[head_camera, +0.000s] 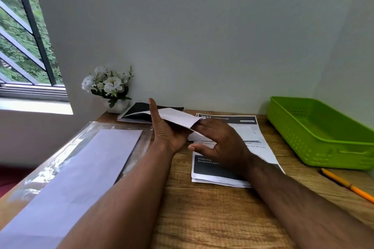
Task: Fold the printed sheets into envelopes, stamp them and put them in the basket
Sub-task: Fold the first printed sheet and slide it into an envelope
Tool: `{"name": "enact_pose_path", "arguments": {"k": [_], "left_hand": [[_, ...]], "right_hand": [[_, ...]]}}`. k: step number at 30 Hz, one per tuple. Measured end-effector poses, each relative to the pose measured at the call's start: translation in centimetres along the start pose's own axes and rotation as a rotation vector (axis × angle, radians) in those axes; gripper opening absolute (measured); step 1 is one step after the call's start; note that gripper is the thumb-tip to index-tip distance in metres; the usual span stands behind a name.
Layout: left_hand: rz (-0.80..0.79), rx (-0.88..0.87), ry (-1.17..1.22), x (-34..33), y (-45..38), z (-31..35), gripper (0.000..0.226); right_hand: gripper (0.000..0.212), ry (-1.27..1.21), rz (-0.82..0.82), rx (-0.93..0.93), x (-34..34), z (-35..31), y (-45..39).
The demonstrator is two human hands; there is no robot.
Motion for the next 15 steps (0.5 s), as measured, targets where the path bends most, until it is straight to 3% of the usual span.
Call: {"name": "enact_pose_path", "arguments": {"k": [7,15], "left_hand": [[0.015,0.028,-0.082,-0.7,0.9,-0.8,0.075],[-0.029,0.009,-0.116,-1.0,0.9,0.1,0.090]], "right_hand": [[0.052,-0.076,-0.254,-0.129,-1.3,0.2,0.2],[0.067,-0.044,-0.288,-0.044,-1.6,-0.5,0.0]]}}
Point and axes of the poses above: each hand's wrist, its own y-axis away from the middle knuckle, its own x-axis out of the back of the hand, z = x × y, the point moved 6 cm from there along -y, towards the middle knuckle, and after that the axes turned 2 degrees about x, right-handed, at the moved point
